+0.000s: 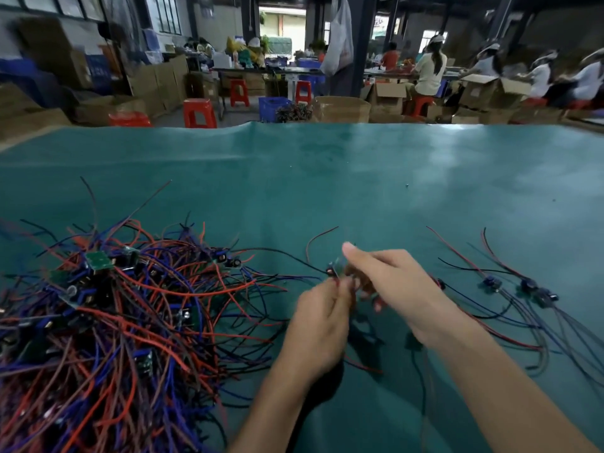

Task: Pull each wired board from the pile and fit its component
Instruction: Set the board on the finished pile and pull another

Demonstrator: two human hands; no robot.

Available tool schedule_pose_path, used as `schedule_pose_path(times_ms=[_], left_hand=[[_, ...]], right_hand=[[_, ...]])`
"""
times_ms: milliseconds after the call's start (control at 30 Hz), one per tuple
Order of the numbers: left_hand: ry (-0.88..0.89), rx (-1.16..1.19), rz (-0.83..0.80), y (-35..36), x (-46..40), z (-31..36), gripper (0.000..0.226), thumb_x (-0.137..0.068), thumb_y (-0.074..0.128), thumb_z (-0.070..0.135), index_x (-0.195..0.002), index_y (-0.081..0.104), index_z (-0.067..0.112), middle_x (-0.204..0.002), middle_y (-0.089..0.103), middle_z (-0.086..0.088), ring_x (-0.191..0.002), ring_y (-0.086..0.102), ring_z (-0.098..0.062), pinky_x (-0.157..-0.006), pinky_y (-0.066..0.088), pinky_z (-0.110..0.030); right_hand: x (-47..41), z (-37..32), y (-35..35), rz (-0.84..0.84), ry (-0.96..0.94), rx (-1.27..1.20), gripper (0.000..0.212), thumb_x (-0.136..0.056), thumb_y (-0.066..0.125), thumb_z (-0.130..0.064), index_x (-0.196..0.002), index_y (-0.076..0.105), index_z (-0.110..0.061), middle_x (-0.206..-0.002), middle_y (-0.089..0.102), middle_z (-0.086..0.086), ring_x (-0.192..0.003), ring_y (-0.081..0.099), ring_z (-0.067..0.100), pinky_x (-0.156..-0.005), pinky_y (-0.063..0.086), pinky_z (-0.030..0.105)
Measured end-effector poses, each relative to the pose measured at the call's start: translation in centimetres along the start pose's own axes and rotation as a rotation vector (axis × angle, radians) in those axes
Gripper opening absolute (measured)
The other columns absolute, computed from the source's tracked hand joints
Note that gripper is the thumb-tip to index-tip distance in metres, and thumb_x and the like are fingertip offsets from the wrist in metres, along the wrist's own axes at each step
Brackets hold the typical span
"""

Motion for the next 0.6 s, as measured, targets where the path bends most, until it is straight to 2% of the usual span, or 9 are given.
schedule_pose_path(times_ms=[67,167,233,267,333,400,467,533,600], left_hand=[[0.049,-0.217,-0.090,1.2,0.4,0.3,0.040,-0.106,0.037,0.036,-0.086,0.061,0.010,-0.083,0.069,-0.009,-0.078,0.061,-0.035,-0.072,0.048,-0.048],[0.043,-0.355,-0.130,1.5,0.7,0.5,0.031,-0.104,0.041,0.038,-0.095,0.059,0.014,-0.093,0.071,-0.015,-0.090,0.061,-0.042,-0.075,0.050,-0.050],[-0.038,-0.021,-0.178,1.8,0.5,0.2,0.033,-0.097,0.041,0.036,-0.098,0.068,0.017,-0.082,0.073,-0.009,-0.077,0.064,-0.032,-0.068,0.051,-0.040],[-0.115,0.224,-0.198,1.9,0.5,-0.2,0.036,-0.091,0.039,0.034,-0.094,0.072,0.019,-0.073,0.071,-0.007,-0.065,0.061,-0.024,-0.059,0.046,-0.033],[-0.220,0.556,-0.218,2.0,0.5,-0.5,0.041,-0.090,0.037,0.033,-0.086,0.077,0.024,-0.071,0.072,-0.011,-0.060,0.054,-0.017,-0.052,0.038,-0.026],[-0.205,0.609,-0.205,1.6,0.5,-0.4,0.042,-0.101,0.040,0.036,-0.094,0.077,0.019,-0.078,0.075,-0.014,-0.064,0.059,-0.016,-0.052,0.039,-0.022],[-0.150,0.568,-0.184,1.1,0.3,0.0,0.029,-0.104,0.052,0.029,-0.096,0.074,0.012,-0.075,0.075,-0.008,-0.061,0.061,-0.010,-0.053,0.041,-0.016],[-0.119,0.542,-0.174,1.1,0.2,0.2,0.019,-0.104,0.054,0.013,-0.095,0.070,0.007,-0.069,0.073,-0.002,-0.057,0.059,-0.005,-0.054,0.042,-0.013],[-0.115,0.506,-0.178,1.1,0.2,0.2,0.022,-0.104,0.049,0.009,-0.092,0.067,0.007,-0.060,0.067,0.002,-0.051,0.053,-0.004,-0.053,0.040,-0.012]], right_hand=[[-0.3,0.6,1.7,-0.084,0.060,-0.117,0.046,-0.089,0.069,-0.053,-0.071,0.072,-0.011,-0.072,0.067,0.005,-0.061,0.051,0.017,-0.050,0.035,0.025],[-0.2,0.4,1.1,-0.086,-0.019,-0.238,0.027,-0.092,0.071,-0.030,-0.079,0.081,-0.009,-0.071,0.069,0.000,-0.060,0.052,0.014,-0.049,0.038,0.018],[-0.1,0.5,-0.1,-0.040,-0.078,-0.304,0.023,-0.095,0.067,-0.026,-0.084,0.082,-0.013,-0.077,0.074,0.001,-0.069,0.059,0.013,-0.060,0.044,0.023],[-0.2,0.7,-0.7,-0.008,-0.099,-0.362,0.021,-0.095,0.067,-0.022,-0.085,0.082,-0.012,-0.082,0.077,0.005,-0.075,0.063,0.016,-0.068,0.048,0.028],[0.0,0.9,-1.2,0.045,-0.132,-0.468,0.015,-0.094,0.067,-0.013,-0.087,0.080,-0.007,-0.087,0.078,0.012,-0.079,0.070,0.018,-0.076,0.055,0.030],[0.3,0.6,-1.0,0.085,-0.174,-0.465,0.011,-0.094,0.067,-0.006,-0.088,0.077,-0.005,-0.082,0.077,0.010,-0.072,0.071,0.013,-0.068,0.055,0.022],[0.5,0.3,-0.9,0.126,-0.226,-0.428,0.014,-0.094,0.068,-0.006,-0.083,0.077,-0.009,-0.079,0.078,0.007,-0.067,0.071,0.012,-0.057,0.054,0.019],[0.6,-0.2,-1.3,0.166,-0.287,-0.386,0.017,-0.094,0.070,-0.008,-0.079,0.078,-0.011,-0.080,0.078,0.007,-0.068,0.072,0.016,-0.055,0.054,0.022],[0.6,-0.2,-1.8,0.203,-0.320,-0.355,0.017,-0.093,0.071,-0.010,-0.077,0.077,-0.012,-0.079,0.078,0.007,-0.068,0.072,0.018,-0.055,0.052,0.022]])
Point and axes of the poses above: each hand's wrist, its own x-axis away from the middle knuckle, its own y-axis out of the palm, z = x × y, the point moved 10 cm from there along -x, towards the middle knuckle
